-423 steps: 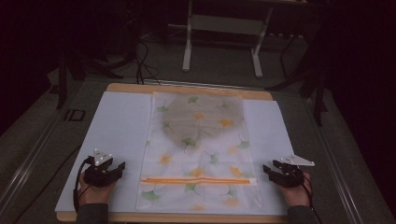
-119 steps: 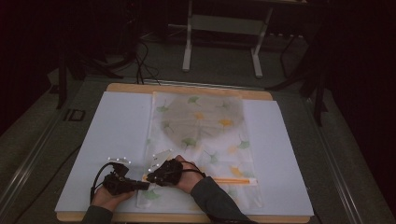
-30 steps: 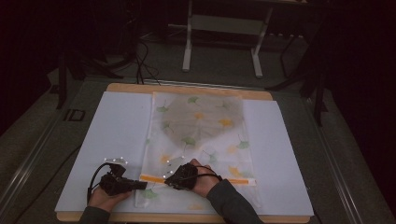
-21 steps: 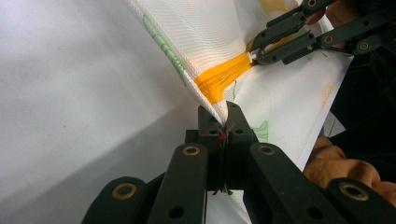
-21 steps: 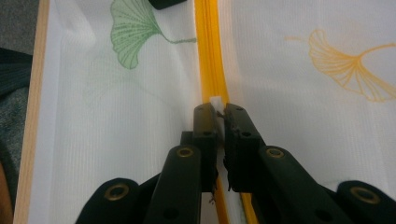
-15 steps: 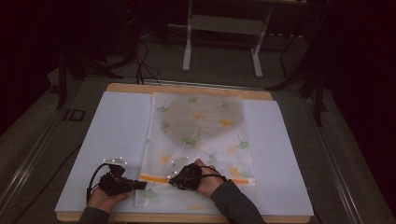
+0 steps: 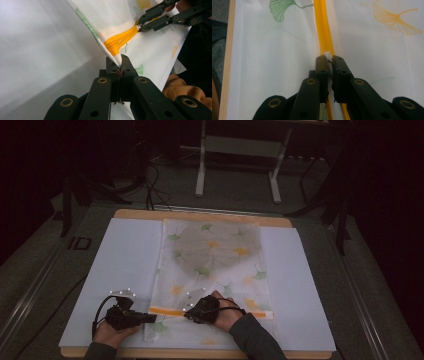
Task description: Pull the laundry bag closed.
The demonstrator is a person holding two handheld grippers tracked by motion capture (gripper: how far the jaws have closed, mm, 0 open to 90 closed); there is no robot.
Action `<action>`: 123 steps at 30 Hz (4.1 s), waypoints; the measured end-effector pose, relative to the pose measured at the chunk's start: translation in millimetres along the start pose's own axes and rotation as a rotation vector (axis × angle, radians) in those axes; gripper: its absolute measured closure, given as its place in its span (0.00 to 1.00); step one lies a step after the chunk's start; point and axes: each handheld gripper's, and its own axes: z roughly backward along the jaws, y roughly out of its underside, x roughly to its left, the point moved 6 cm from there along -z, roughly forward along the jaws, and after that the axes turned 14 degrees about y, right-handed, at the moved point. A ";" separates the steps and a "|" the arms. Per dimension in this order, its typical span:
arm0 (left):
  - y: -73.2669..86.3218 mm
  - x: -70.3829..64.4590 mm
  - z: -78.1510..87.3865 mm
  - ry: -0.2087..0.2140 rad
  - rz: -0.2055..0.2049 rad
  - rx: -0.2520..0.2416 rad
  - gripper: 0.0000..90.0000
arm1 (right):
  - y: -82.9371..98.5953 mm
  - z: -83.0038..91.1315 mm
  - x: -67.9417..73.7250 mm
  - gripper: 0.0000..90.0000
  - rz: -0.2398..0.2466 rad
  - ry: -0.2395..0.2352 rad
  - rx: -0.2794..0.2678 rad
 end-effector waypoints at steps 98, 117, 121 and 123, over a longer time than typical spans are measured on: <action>1.7 0.9 -0.1 -0.035 -0.015 0.018 0.98 | 53.2 35.6 -17.3 0.94 -0.010 0.029 0.071; 1.8 1.4 0.2 -0.037 -0.017 0.021 0.98 | 64.8 43.4 -22.1 0.94 -0.011 0.036 0.095; 2.0 1.6 0.2 -0.037 -0.017 0.022 0.98 | 67.7 45.2 -23.1 0.94 -0.013 0.038 0.100; 2.0 1.6 0.2 -0.038 -0.017 0.022 0.98 | 71.2 47.3 -24.4 0.94 -0.017 0.041 0.103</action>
